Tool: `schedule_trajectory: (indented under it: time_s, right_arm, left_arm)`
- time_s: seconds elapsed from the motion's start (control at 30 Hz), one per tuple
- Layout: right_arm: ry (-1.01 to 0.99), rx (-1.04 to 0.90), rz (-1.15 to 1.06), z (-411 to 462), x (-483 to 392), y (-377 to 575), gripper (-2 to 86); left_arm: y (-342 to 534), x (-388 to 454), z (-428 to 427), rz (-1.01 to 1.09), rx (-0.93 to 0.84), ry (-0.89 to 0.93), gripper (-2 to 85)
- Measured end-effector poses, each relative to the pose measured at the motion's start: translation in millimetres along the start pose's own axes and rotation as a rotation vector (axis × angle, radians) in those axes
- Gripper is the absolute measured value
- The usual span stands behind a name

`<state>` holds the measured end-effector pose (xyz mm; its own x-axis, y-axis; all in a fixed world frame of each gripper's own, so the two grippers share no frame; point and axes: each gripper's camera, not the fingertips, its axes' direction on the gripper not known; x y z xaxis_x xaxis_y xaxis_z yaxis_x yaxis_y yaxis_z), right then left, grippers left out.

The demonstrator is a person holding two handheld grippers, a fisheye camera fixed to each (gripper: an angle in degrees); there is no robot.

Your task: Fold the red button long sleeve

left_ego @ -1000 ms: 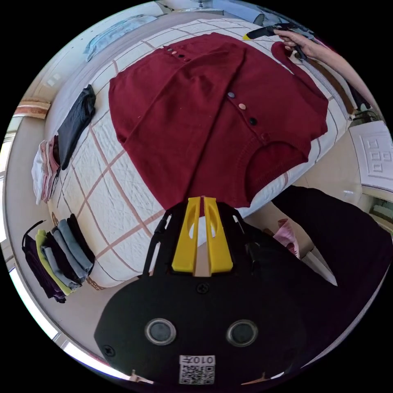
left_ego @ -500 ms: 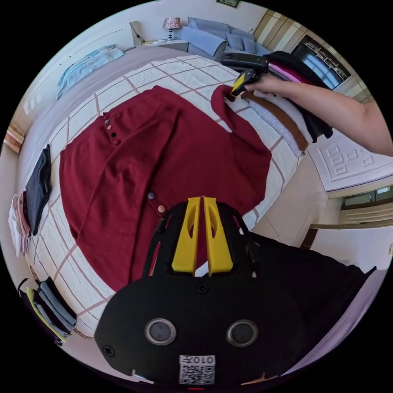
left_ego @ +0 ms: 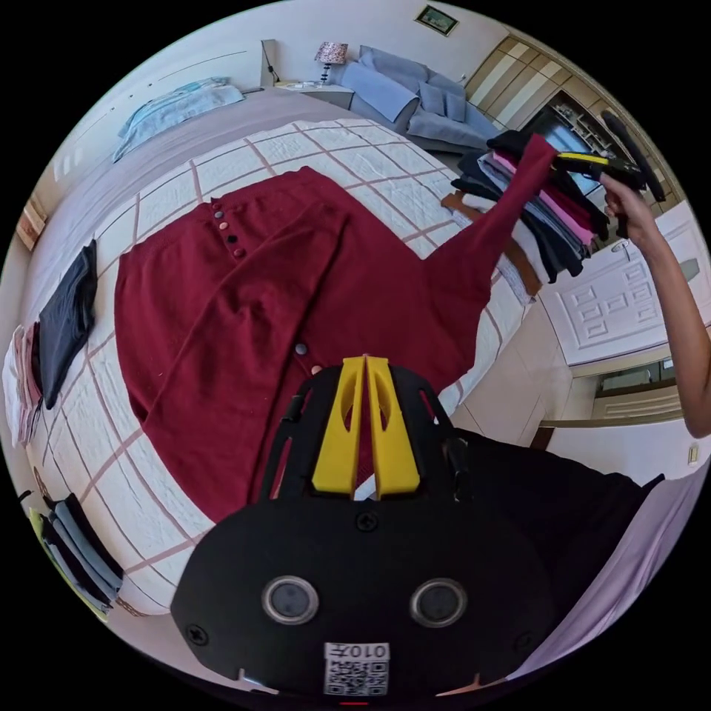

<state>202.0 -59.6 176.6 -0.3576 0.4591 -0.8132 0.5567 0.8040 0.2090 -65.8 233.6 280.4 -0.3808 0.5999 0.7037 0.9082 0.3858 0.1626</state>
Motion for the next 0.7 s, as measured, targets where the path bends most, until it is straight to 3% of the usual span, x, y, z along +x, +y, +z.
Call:
schedule_trajectory:
  time_s: [0.03,0.13,0.2,0.3,0.4,0.6,0.7]
  right_arm:
    - [-0.037,0.053,0.011,-10,-4,-4,4.4]
    - [-0.468,0.235,-0.098,-35,-55,-35,6.2]
    - [-0.669,0.1,-0.331,-15,-129,-57,8.5]
    - [-0.86,0.004,-0.378,16,-169,-47,8.4]
    - [-0.828,-0.093,-0.31,51,-165,-14,7.6]
    - [-0.654,-0.306,-0.188,119,-120,49,7.2]
    - [-0.558,-0.318,-0.155,140,-110,61,7.4]
  left_arm:
    - [4,-9,-6,-0.004,0.009,0.0,0.0]
    - [14,-35,-19,-0.017,0.013,-0.031,0.3]
    - [19,-53,-27,-0.042,0.012,-0.043,0.7]
    - [31,-92,-34,-0.121,-0.004,-0.016,2.0]
    - [43,-137,-35,-0.203,-0.028,0.056,4.6]
    - [43,-220,-35,-0.358,-0.032,0.034,9.8]
    - [22,-252,-39,-0.475,0.015,0.058,11.6]
